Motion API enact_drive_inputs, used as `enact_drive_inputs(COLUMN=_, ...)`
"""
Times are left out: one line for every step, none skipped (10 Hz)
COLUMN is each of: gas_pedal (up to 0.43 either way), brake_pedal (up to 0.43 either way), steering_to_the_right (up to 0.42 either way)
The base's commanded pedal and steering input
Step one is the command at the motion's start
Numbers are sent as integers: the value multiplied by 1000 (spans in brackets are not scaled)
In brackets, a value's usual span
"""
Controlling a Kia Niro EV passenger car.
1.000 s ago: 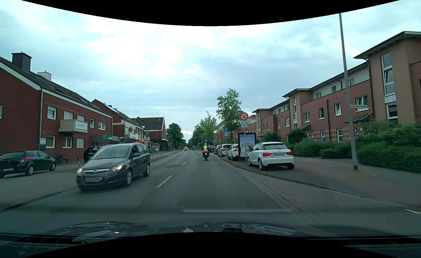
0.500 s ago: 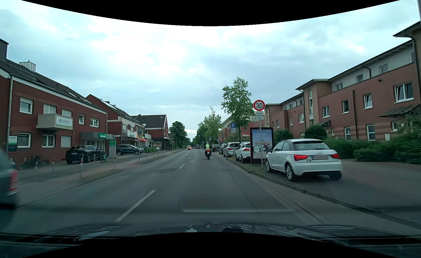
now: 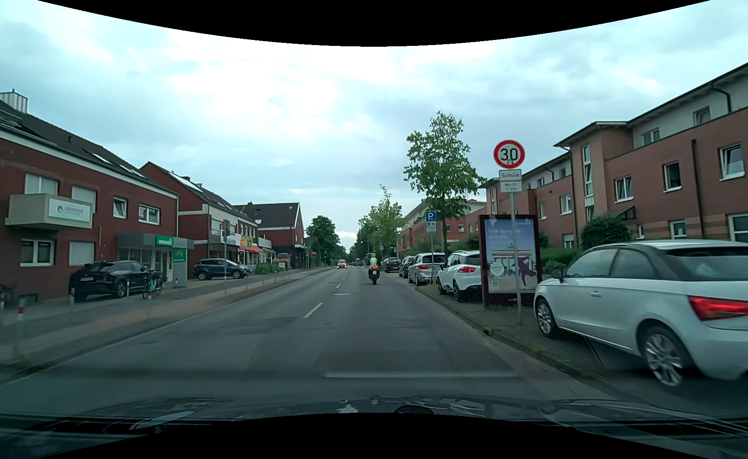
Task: Follow the waypoints while adhering to traffic rules and regulations
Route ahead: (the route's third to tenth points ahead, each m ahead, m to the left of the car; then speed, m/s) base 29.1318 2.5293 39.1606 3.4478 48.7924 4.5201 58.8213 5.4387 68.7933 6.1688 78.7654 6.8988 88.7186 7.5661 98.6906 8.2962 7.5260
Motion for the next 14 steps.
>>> enact_drive_inputs(gas_pedal=138, brake_pedal=0, steering_to_the_right=-26)
enact_drive_inputs(gas_pedal=138, brake_pedal=0, steering_to_the_right=-23)
enact_drive_inputs(gas_pedal=138, brake_pedal=0, steering_to_the_right=-21)
enact_drive_inputs(gas_pedal=138, brake_pedal=0, steering_to_the_right=-20)
enact_drive_inputs(gas_pedal=138, brake_pedal=0, steering_to_the_right=-19)
enact_drive_inputs(gas_pedal=138, brake_pedal=0, steering_to_the_right=-19)
enact_drive_inputs(gas_pedal=138, brake_pedal=0, steering_to_the_right=-19)
enact_drive_inputs(gas_pedal=138, brake_pedal=0, steering_to_the_right=-18)
enact_drive_inputs(gas_pedal=138, brake_pedal=0, steering_to_the_right=-16)
enact_drive_inputs(gas_pedal=138, brake_pedal=0, steering_to_the_right=-15)
enact_drive_inputs(gas_pedal=138, brake_pedal=0, steering_to_the_right=-13)
enact_drive_inputs(gas_pedal=138, brake_pedal=0, steering_to_the_right=-12)
enact_drive_inputs(gas_pedal=138, brake_pedal=0, steering_to_the_right=-12)
enact_drive_inputs(gas_pedal=138, brake_pedal=0, steering_to_the_right=-12)
